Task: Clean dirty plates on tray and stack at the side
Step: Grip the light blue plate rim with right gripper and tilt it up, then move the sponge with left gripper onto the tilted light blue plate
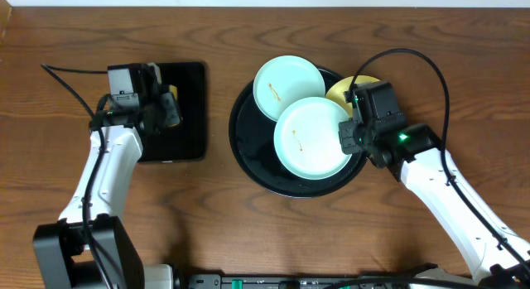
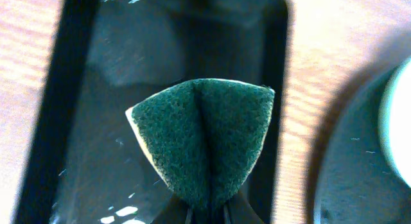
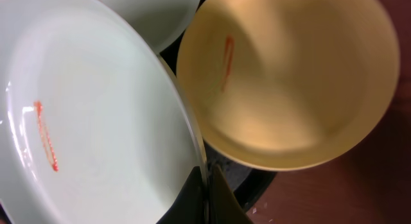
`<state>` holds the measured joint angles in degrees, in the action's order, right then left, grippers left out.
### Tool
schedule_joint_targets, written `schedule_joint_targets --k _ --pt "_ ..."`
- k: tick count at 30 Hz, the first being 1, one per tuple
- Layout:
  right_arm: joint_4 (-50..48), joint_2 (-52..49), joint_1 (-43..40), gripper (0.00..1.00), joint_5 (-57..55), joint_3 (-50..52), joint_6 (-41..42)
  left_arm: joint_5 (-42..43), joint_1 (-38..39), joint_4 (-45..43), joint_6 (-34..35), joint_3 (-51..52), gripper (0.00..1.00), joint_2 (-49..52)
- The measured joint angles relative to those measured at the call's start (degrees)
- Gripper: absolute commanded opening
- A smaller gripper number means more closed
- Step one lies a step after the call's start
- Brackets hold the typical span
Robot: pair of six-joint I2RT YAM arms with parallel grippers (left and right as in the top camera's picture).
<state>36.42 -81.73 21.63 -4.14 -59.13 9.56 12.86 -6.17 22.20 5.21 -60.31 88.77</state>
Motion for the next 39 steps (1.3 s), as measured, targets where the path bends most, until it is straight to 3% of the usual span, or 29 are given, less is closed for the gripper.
schedule_joint_targets --k 10,18,31,34,39 --pt "-4.63 0.00 0.00 0.01 -2.25 0.00 -6.97 5.31 0.35 -4.24 -5.64 0.07 0.08 -3.32" --pt "-4.57 0.00 0.72 0.01 -2.60 0.00 -7.98 1.16 0.48 -2.62 -6.64 0.09 0.07 -4.68" --pt "7.76 0.00 1.86 0.01 -0.50 0.11 12.94 15.32 0.96 -2.38 8.52 0.09 0.08 -4.68" --pt "9.22 0.00 1.86 0.01 0.98 0.11 15.26 15.23 2.19 -3.15 10.14 0.09 0.07 -4.68" --pt "9.22 0.00 1.86 0.01 2.23 0.11 17.03 7.58 3.37 -2.86 10.88 0.07 0.08 -4.68"
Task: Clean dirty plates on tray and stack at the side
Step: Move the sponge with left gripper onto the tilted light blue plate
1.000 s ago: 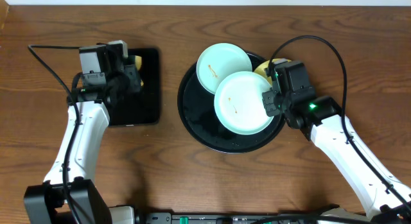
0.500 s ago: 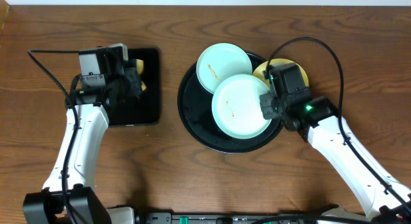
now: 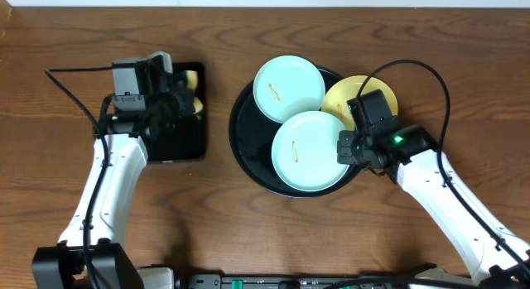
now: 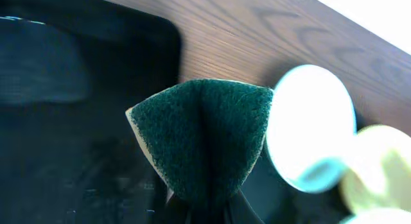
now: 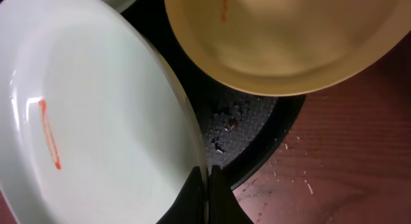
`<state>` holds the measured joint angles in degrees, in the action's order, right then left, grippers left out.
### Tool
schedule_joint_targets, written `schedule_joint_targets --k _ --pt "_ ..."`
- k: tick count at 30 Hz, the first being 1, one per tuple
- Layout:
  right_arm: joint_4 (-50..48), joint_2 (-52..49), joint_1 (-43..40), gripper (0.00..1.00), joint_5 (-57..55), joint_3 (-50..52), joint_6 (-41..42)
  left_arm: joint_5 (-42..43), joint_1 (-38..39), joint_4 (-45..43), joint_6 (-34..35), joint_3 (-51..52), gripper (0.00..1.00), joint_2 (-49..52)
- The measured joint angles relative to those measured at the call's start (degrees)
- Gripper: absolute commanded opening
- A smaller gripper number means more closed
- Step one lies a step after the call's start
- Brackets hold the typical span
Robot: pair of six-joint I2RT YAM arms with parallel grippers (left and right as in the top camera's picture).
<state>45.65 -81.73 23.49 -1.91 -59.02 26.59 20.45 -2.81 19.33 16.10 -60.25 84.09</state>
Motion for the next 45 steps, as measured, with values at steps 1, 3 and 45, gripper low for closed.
schedule_joint_targets --k 1,3,45 --pt "0.09 0.00 0.00 0.01 0.07 0.00 0.17 -0.15 -0.09 0.20 0.04 0.00 0.07 0.00" --pt "0.68 0.00 0.00 0.01 0.24 0.00 0.90 1.36 -0.28 0.85 0.26 0.00 0.07 0.00" --pt "-4.39 -10.27 -0.70 0.01 0.24 0.02 -1.01 1.90 36.46 6.21 -2.12 -5.03 0.08 5.22"
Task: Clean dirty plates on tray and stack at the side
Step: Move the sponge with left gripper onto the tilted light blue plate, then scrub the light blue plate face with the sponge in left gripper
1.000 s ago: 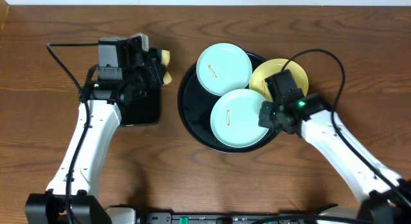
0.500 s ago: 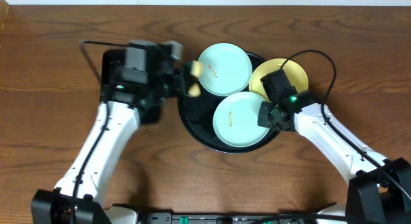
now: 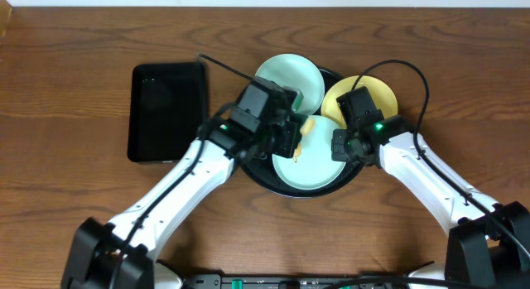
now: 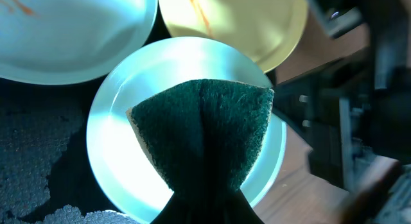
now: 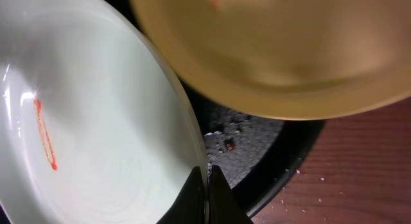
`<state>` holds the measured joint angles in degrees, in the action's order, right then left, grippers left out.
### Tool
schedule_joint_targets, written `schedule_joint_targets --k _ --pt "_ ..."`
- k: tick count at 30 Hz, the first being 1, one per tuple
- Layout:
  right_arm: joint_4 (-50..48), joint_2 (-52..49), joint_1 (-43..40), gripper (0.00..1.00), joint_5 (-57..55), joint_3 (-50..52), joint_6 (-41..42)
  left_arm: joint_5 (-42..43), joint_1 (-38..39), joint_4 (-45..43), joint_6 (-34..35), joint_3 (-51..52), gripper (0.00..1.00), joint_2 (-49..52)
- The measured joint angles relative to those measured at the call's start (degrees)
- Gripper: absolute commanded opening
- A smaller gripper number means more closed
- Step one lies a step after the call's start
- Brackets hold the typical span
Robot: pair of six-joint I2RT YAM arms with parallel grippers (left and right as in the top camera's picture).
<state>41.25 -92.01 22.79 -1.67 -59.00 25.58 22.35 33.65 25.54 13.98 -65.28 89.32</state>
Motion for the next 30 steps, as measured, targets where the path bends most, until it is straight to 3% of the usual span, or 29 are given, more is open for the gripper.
schedule_joint_targets --k 12,30 --pt "-1.55 5.09 0.00 0.01 0.07 0.00 -6.12 -1.77 0.52 -0.09 -0.94 0.00 0.07 5.16" --pt "-1.92 4.63 0.00 0.01 -5.92 0.00 -1.92 1.64 1.20 3.98 -1.14 0.59 0.07 7.82"
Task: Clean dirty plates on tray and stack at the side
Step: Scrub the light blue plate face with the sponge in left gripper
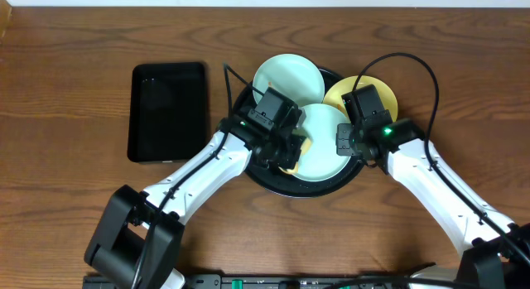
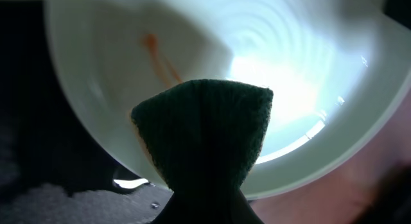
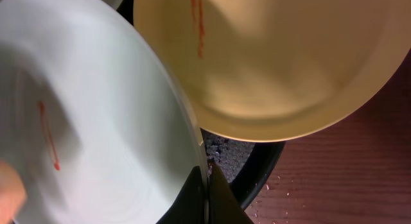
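Observation:
A round black tray (image 1: pixel 262 178) holds three stained plates. The near pale green plate (image 1: pixel 323 148) is tilted up, and my right gripper (image 3: pixel 206 179) is shut on its right rim. It carries a red streak (image 3: pixel 48 134). My left gripper (image 2: pixel 205 208) is shut on a green sponge (image 2: pixel 204 134) folded between the fingers, held at the plate's left side over its face near the streak (image 2: pixel 160 56). In the overhead view the sponge (image 1: pixel 291 161) shows yellow. A second pale green plate (image 1: pixel 287 84) and a yellow plate (image 1: pixel 364 94) lie behind.
A black rectangular tray (image 1: pixel 168 109) lies on the wooden table at the left. The yellow plate (image 3: pixel 276 63) overlaps the round tray's right edge beside my right gripper. Crumbs and drops speckle the wood (image 3: pixel 334 179) by the tray.
My left gripper has moved the sponge from above the plate's middle down to its lower left side, close over the face. The right gripper holds the plate's rim as before, the plate tilted more.
At first my left gripper held the sponge over the black rectangular tray while my right gripper gripped the near green plate's rim. Then the sponge was at that tray's far right corner, later over the plate on the round tray, and now low against its face.

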`<state>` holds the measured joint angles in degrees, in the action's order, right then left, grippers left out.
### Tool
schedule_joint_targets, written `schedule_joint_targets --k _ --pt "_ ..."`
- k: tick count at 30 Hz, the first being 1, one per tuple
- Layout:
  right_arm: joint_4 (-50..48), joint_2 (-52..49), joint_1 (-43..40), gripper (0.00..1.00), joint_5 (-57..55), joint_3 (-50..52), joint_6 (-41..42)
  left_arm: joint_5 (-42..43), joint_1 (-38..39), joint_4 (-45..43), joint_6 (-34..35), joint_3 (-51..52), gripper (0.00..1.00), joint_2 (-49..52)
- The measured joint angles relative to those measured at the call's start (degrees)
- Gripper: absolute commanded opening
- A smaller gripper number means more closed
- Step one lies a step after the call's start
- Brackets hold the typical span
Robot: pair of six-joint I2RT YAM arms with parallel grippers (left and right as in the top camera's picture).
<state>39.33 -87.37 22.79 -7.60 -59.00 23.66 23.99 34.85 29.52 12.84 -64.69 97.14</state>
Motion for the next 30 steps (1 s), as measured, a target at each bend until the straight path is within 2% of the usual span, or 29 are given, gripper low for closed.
schedule_joint_targets --k 5,15,30 --pt "0.26 -0.13 0.00 0.01 -0.02 0.00 0.33 1.53 0.20 -0.74 -0.26 0.07 0.07 0.00" --pt "5.75 -0.15 0.07 0.01 0.00 0.35 6.21 1.14 0.20 -7.04 -0.85 0.11 0.07 3.10" --pt "5.90 -0.15 0.81 0.01 -0.02 0.37 10.34 0.81 3.15 -12.83 -0.90 0.11 0.07 9.42"
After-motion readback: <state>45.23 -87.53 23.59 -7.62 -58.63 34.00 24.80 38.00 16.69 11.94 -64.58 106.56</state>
